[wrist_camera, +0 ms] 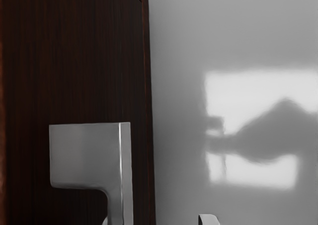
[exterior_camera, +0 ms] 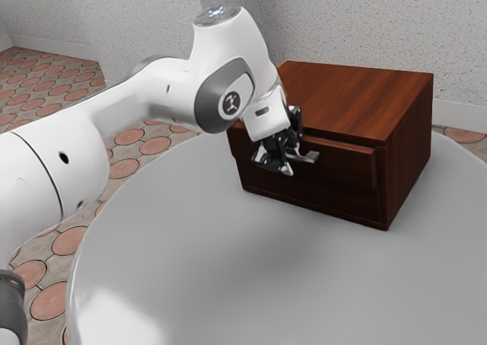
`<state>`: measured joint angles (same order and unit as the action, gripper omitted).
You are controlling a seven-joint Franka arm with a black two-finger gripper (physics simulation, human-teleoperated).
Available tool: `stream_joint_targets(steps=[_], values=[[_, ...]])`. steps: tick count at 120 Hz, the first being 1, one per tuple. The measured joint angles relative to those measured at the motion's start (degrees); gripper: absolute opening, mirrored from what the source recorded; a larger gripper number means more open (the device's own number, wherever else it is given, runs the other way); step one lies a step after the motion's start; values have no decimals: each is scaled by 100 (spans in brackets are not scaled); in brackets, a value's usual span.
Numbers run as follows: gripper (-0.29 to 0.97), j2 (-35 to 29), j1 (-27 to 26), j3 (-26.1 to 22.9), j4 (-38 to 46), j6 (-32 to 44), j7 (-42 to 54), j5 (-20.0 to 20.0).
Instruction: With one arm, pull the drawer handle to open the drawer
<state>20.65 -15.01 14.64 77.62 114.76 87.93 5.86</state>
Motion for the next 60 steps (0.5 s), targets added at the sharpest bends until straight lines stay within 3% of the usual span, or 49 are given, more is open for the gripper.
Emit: stream_joint_targets(steps=[34, 60], values=[[-2, -210, -6, -4, 247, -92, -19, 14], [-3, -472, -9, -3, 549, -190, -56, 20]])
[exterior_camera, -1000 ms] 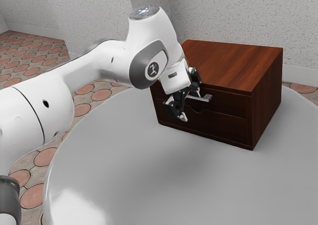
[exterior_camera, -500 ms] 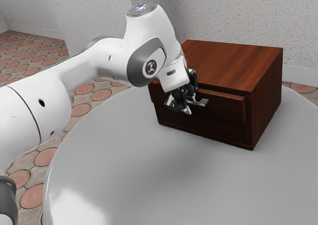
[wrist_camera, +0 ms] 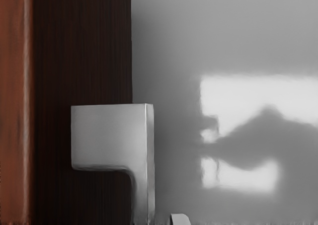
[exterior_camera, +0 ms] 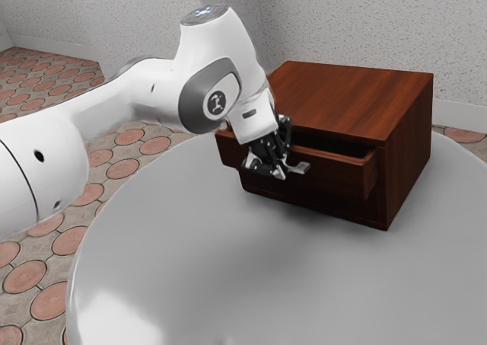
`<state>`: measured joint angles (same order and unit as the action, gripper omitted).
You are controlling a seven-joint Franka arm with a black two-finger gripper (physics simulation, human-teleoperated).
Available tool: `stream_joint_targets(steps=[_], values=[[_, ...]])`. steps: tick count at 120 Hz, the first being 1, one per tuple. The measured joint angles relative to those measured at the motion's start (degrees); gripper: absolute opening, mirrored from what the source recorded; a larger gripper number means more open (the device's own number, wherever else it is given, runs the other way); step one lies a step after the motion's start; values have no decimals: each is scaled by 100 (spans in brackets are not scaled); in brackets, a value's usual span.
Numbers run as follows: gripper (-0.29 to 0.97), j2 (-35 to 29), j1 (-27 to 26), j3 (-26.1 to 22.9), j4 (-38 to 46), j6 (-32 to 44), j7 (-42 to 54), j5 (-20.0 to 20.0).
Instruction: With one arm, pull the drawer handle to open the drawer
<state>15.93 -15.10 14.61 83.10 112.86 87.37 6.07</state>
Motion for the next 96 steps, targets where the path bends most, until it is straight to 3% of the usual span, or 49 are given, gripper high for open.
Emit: stream_joint_targets(steps=[96], values=[[3, -973, 1, -15, 1109, -190, -139, 11]])
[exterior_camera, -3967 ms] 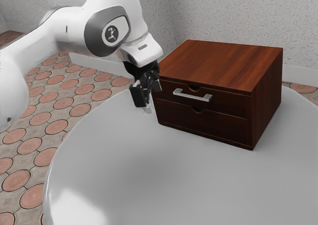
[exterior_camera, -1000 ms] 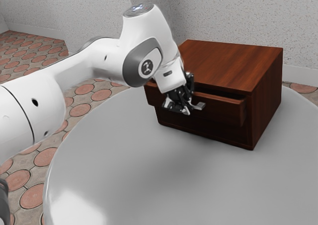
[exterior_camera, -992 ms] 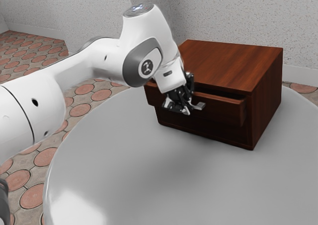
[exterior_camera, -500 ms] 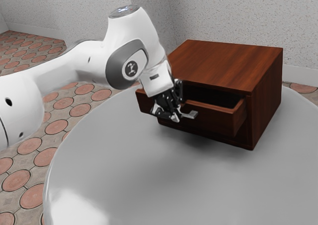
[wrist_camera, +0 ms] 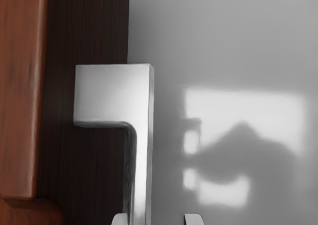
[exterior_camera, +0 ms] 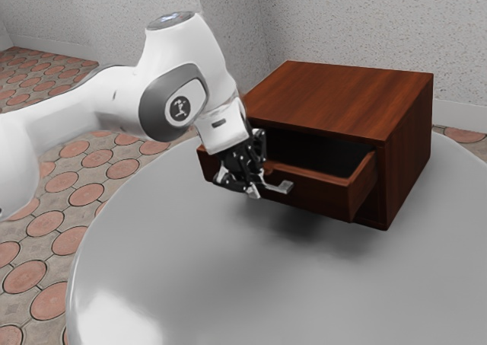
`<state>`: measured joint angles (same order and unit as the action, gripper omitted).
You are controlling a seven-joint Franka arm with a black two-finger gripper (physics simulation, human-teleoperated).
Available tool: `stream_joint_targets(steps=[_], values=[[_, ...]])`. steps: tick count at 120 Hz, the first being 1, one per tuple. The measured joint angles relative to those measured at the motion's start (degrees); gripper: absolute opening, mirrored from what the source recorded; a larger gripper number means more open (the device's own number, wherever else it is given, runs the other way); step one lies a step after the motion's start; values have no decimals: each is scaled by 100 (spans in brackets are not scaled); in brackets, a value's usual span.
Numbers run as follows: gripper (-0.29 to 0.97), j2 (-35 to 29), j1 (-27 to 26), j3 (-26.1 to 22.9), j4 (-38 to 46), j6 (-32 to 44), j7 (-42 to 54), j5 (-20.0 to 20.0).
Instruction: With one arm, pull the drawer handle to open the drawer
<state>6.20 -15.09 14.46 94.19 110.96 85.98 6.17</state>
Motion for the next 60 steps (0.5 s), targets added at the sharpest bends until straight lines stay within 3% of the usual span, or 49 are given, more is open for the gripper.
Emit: stream_joint_targets(steps=[27, 60], values=[[0, -227, -22, -7, 253, -55, -37, -3], [6, -558, -50, -19, 661, -42, -79, -19]])
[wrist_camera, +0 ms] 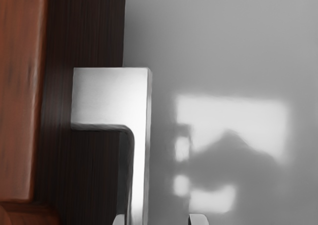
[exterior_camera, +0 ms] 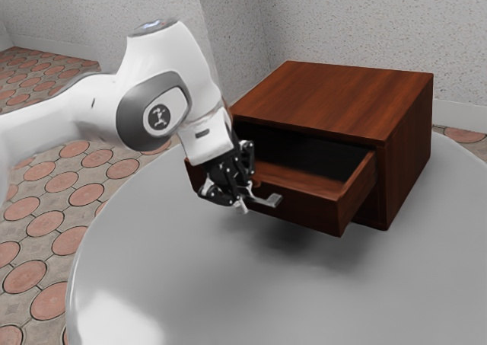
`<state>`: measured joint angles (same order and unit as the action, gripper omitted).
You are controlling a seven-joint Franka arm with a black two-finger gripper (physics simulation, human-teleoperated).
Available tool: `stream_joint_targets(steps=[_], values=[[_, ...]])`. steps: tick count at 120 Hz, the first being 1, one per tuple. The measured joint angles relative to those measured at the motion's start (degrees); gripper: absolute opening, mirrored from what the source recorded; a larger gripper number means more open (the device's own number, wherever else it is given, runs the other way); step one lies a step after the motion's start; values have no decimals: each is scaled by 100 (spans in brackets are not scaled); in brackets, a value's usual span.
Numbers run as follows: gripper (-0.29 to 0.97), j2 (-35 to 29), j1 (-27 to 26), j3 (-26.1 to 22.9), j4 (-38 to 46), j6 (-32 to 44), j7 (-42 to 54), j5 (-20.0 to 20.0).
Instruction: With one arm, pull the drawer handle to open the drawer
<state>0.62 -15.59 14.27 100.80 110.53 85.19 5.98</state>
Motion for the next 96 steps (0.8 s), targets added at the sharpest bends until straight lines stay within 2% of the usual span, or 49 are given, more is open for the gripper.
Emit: stream_joint_targets(steps=[29, 60, 66, 82, 96], values=[[4, -365, 8, -64, 96, 13, -24, -34], [9, -1017, 2, -178, -227, -2, -38, -15], [14, -1044, -3, -197, -338, -15, -39, -5], [38, -1033, 15, -192, -404, -53, -55, 9], [51, -1011, 2, -277, -409, -88, -75, -5]])
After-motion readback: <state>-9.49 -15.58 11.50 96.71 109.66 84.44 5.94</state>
